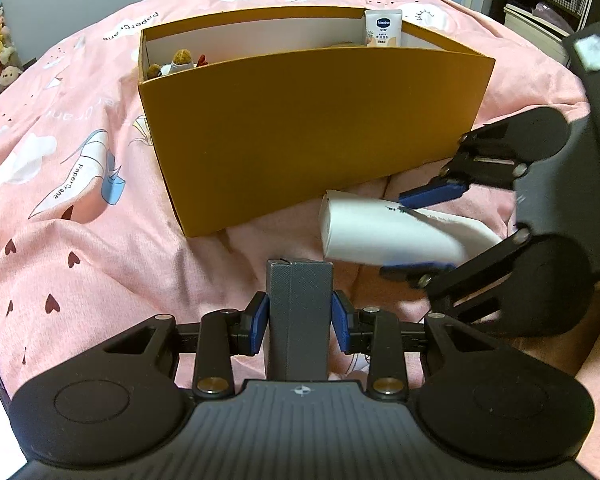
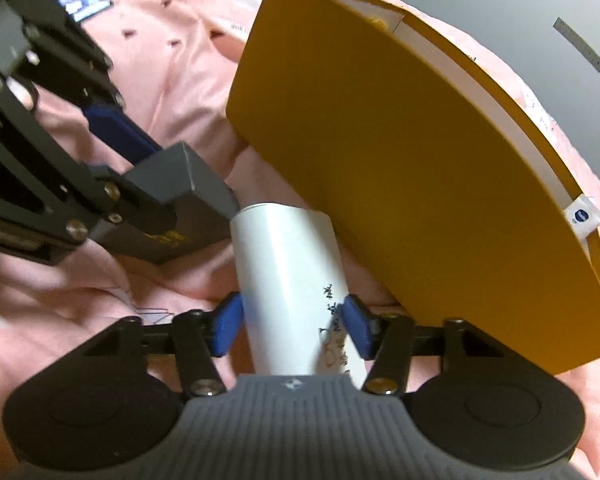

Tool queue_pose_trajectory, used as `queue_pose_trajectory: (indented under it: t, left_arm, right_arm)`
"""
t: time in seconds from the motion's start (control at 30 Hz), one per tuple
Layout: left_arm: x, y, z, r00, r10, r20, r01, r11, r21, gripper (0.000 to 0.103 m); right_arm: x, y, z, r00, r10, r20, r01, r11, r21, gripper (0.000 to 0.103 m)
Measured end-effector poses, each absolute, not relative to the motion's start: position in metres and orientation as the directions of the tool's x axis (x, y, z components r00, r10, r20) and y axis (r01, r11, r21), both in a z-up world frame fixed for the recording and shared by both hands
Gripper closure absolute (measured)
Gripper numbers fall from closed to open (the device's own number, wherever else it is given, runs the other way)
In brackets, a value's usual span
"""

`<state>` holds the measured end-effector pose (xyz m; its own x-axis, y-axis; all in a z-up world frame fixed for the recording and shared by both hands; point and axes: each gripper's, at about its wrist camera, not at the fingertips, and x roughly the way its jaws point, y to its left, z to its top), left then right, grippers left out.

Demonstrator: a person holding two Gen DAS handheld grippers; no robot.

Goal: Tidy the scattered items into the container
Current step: 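Lift the grey box and white case and carry both over the box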

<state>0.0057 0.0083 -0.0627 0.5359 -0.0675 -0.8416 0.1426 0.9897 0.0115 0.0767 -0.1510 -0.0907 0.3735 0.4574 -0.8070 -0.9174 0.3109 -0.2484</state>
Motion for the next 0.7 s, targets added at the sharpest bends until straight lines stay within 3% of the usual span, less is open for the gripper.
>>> queue_pose_trajectory:
  t: [0.3,0.47,0.7]
  left_arm:
    - [0.008,0.009,-0.067,0.531,-0.062,-0.845,0.138,0.99,0.015,0.064]
    - [0.013,0.004,-0.079,0.508,-0.014,-0.861,0.13,0.99,0.06,0.064]
    - [0.009,0.005,-0.076,0.533,-0.021,-0.846,0.13,0.99,0.057,0.065]
  right_arm:
    - [0.068,-0.159,-0.08,0.417,0.463,-0.782,-0.897,0.349,-0.271,0.05]
    - [0.061,-0.158,-0.096,0.449,0.41,-0.794,-0.879,0.361,-0.31,0.066]
    - [0.066,-0.165,-0.089,0.429,0.432,-0.794,-0.883,0.385,-0.267,0.067]
